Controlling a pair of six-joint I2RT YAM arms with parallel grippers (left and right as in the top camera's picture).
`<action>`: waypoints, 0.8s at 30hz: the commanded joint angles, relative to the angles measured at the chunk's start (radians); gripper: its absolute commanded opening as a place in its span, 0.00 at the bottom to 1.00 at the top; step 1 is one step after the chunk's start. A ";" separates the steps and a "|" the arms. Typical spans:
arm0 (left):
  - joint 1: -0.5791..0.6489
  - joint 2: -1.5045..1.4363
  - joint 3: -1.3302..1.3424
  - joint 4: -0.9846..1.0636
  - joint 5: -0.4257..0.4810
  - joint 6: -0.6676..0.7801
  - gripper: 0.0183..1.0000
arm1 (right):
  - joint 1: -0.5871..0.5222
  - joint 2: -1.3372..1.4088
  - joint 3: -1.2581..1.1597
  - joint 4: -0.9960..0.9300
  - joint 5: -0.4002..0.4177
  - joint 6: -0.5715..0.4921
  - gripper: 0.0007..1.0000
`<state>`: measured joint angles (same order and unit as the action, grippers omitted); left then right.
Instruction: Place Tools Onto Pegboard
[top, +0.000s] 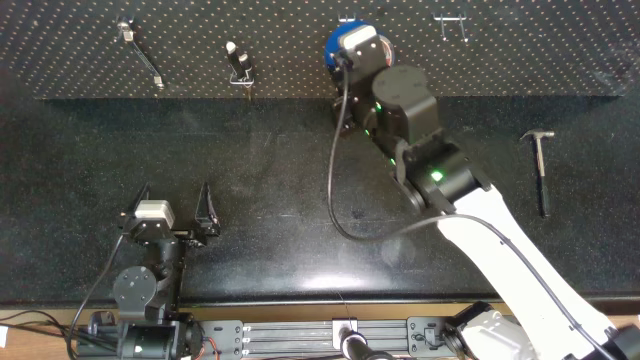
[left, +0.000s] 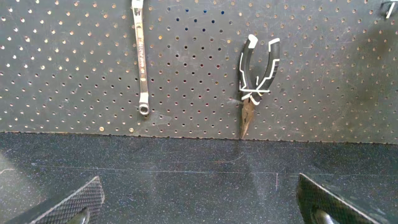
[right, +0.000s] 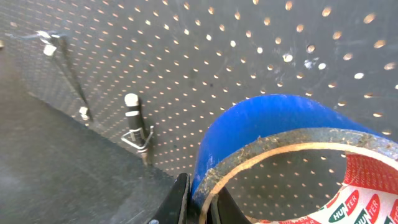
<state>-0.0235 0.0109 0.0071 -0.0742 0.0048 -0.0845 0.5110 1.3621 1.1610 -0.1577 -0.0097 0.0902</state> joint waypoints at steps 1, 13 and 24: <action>-0.004 -0.007 -0.002 -0.008 0.006 -0.005 1.00 | 0.005 0.103 0.014 0.089 0.104 -0.025 0.07; -0.004 -0.007 -0.002 -0.008 0.006 -0.005 1.00 | 0.018 0.318 0.014 0.376 0.121 -0.043 0.77; -0.004 -0.007 -0.002 -0.008 0.006 -0.005 1.00 | -0.351 -0.238 0.014 -0.500 0.000 -0.070 0.93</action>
<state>-0.0235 0.0109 0.0071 -0.0746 0.0044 -0.0841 0.3084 1.1713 1.1820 -0.5610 0.0486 0.0383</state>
